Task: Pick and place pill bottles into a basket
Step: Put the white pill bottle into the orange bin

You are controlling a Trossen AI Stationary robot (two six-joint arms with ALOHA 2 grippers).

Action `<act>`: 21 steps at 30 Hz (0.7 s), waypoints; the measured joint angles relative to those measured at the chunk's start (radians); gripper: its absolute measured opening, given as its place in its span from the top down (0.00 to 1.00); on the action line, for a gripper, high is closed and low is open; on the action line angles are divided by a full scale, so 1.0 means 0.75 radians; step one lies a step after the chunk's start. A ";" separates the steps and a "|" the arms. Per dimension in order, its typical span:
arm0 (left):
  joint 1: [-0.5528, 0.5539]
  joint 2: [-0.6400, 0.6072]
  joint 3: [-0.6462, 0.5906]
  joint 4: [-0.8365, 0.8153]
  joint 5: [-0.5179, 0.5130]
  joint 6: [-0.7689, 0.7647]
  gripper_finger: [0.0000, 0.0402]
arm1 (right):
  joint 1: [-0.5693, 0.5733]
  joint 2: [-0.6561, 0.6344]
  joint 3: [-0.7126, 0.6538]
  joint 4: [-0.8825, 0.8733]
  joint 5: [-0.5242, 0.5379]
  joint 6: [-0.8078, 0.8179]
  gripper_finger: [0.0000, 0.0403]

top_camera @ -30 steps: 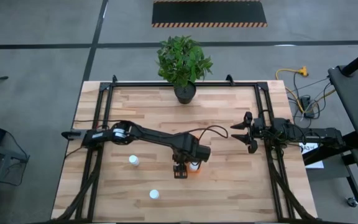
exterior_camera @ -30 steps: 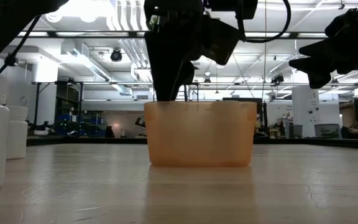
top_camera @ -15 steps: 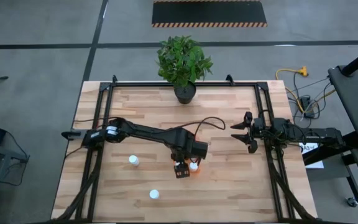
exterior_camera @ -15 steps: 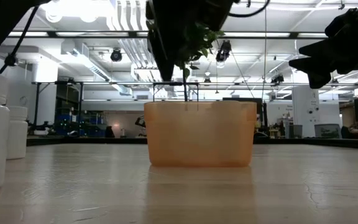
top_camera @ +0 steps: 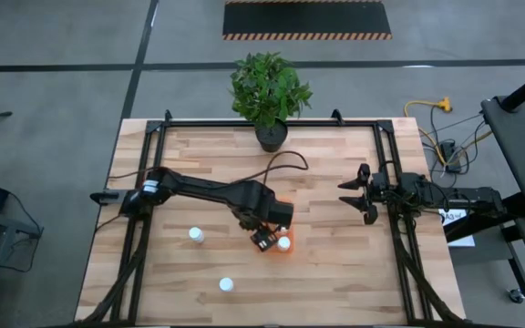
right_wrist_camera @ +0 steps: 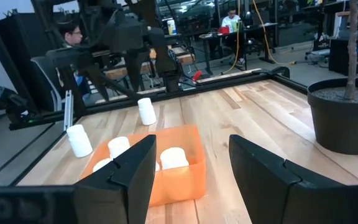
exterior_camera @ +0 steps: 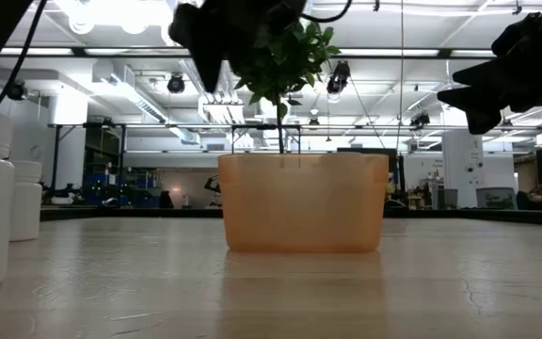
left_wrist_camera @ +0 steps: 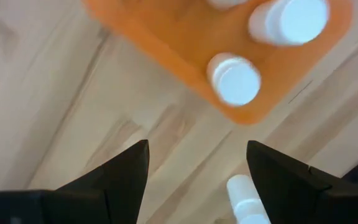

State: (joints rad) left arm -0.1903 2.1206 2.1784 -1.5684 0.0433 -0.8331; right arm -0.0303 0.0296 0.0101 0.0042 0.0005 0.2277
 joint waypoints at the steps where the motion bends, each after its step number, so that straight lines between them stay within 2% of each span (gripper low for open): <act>1: -0.003 -0.014 -0.019 -0.006 0.000 -0.019 0.37 | -0.001 0.001 0.000 0.002 0.001 0.000 0.52; 11: -0.053 -0.169 -0.323 0.064 0.003 -0.236 0.37 | 0.000 0.007 0.000 0.001 0.000 0.000 0.52; 17: -0.080 -0.387 -0.630 0.245 0.008 -0.472 0.37 | 0.000 0.008 0.000 0.001 0.000 0.000 0.52; 21: -0.086 -0.523 -0.824 0.264 0.005 -0.628 0.37 | -0.001 0.008 0.000 0.001 0.002 0.000 0.52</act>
State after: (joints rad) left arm -0.2548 1.7286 1.5606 -1.3701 0.0471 -1.3045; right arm -0.0307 0.0357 0.0101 0.0049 0.0017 0.2276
